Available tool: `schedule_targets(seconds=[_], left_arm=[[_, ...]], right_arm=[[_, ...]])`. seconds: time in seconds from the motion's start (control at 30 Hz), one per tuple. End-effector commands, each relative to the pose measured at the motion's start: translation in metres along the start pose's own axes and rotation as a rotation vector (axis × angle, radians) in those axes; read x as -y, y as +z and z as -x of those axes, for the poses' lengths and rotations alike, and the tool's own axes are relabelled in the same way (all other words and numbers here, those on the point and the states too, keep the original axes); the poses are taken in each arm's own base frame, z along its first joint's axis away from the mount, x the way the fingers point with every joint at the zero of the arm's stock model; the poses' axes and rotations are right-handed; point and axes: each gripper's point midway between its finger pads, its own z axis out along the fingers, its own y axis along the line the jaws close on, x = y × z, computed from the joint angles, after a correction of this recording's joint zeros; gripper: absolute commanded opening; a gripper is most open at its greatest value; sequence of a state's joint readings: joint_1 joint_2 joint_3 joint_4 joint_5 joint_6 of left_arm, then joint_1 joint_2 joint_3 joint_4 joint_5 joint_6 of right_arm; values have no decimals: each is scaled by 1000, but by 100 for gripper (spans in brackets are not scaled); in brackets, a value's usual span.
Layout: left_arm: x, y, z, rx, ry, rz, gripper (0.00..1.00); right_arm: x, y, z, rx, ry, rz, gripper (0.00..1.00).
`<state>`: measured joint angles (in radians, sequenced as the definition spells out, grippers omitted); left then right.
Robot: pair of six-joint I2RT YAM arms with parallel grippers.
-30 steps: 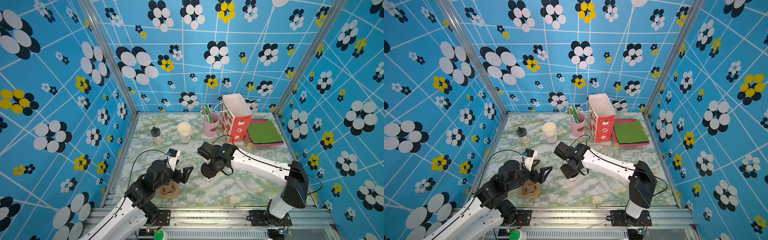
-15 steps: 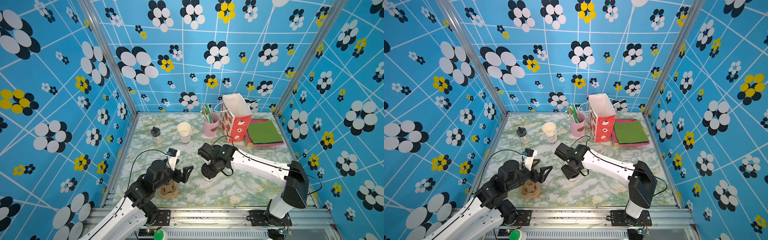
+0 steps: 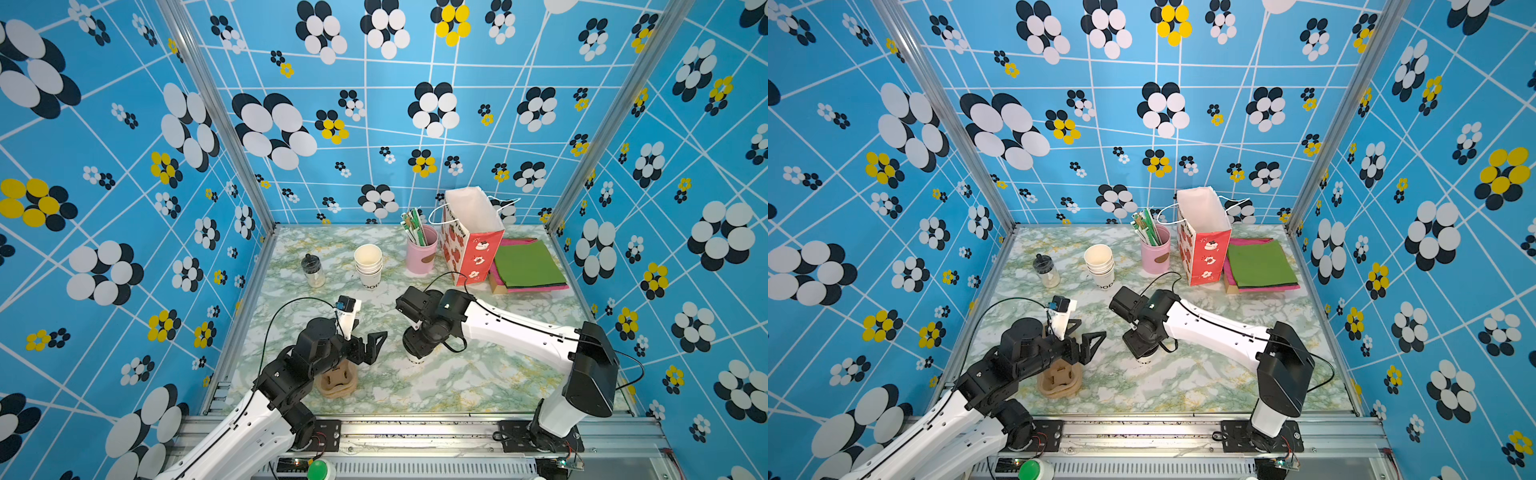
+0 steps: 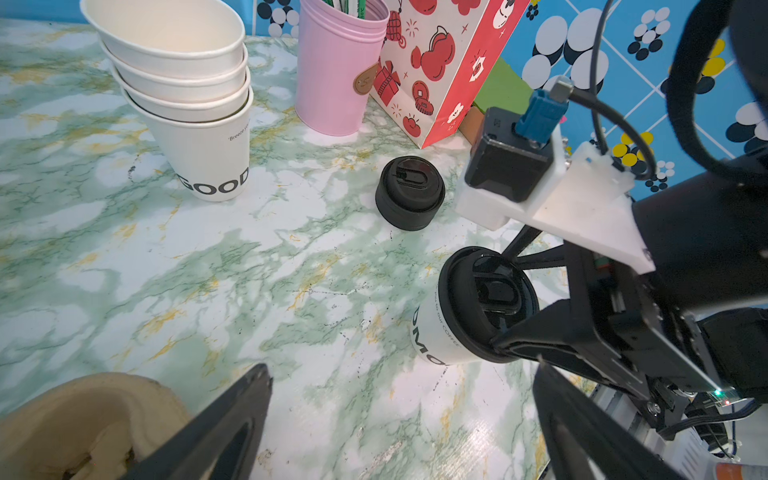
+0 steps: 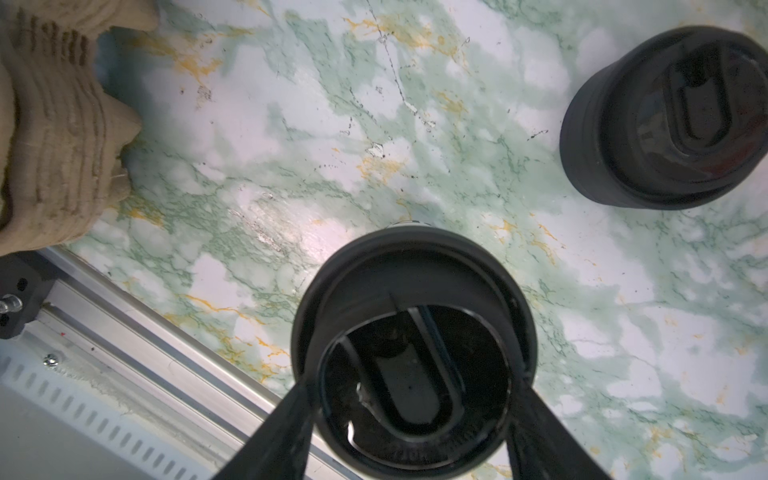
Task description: Pack the takeout coffee
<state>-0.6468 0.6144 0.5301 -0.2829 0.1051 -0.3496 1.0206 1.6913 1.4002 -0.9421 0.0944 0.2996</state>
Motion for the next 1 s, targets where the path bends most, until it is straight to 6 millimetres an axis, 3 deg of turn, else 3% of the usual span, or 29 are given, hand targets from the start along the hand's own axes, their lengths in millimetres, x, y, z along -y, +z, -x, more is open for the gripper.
schedule_targets(seconds=[0.0,0.3,0.67,0.97], left_arm=[[-2,5,1,3,-31,-2,99],[2,19,-9,-49,-105,-35,97],[7,43,-26,-132,-244,-87,71],[15,63,-30,-182,-309,-144,57]], right_arm=[[10,47,-71,-313,-46,-67,65],[11,66,-98,-434,-86,-125,65],[5,72,-107,-448,-70,-95,65],[2,72,-102,-430,-68,-79,65]])
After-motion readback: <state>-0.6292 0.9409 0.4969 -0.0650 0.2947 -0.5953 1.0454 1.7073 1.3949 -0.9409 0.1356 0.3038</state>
